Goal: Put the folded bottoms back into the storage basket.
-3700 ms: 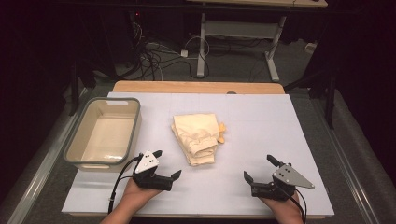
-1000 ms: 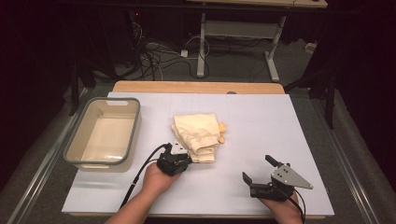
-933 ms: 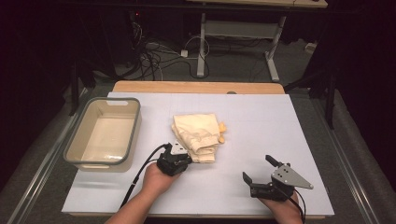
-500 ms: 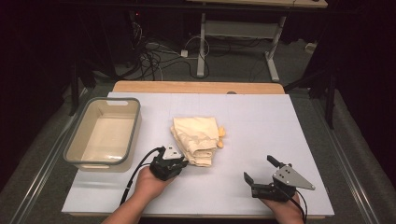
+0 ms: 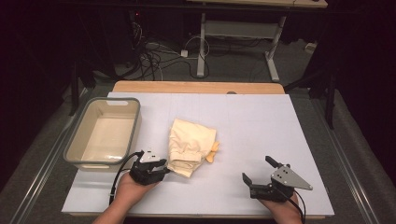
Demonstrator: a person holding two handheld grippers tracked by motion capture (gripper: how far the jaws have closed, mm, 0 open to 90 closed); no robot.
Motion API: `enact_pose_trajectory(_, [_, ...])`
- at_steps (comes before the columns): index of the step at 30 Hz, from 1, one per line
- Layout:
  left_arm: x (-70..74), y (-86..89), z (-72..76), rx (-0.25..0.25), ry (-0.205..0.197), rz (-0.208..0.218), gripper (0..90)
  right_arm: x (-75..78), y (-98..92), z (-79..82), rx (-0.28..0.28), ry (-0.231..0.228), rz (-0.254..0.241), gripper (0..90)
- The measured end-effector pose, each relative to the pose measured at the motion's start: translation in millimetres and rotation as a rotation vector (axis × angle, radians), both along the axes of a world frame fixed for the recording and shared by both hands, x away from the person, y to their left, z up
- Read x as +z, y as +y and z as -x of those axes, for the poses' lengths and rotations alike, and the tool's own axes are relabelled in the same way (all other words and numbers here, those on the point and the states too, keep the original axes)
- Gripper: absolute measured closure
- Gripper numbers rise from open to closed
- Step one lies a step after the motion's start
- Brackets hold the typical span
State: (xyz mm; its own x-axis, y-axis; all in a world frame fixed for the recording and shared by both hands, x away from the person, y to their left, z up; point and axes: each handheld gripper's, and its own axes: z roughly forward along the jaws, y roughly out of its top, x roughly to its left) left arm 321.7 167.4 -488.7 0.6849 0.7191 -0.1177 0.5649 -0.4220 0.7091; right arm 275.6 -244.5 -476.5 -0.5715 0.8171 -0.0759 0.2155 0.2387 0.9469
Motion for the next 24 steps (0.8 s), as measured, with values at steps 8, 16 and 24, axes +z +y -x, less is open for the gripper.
enact_pose_trajectory(8, [-1.5, -9.0, -13.3, 0.006, 0.031, -0.011, 47.0, -0.3, 1.2, -0.1, 0.002, 0.0, 0.001, 0.5])
enact_pose_trajectory(16, [-2.2, -9.2, -5.1, -0.048, 0.039, 0.018, 76.9, -0.4, 0.4, 0.0, 0.001, 0.002, -0.001, 0.5])
enact_pose_trajectory(24, [0.5, 12.2, 12.9, -0.057, -0.004, -0.028, 77.1, -0.3, 5.5, 1.5, 0.019, 0.003, -0.004, 0.5])
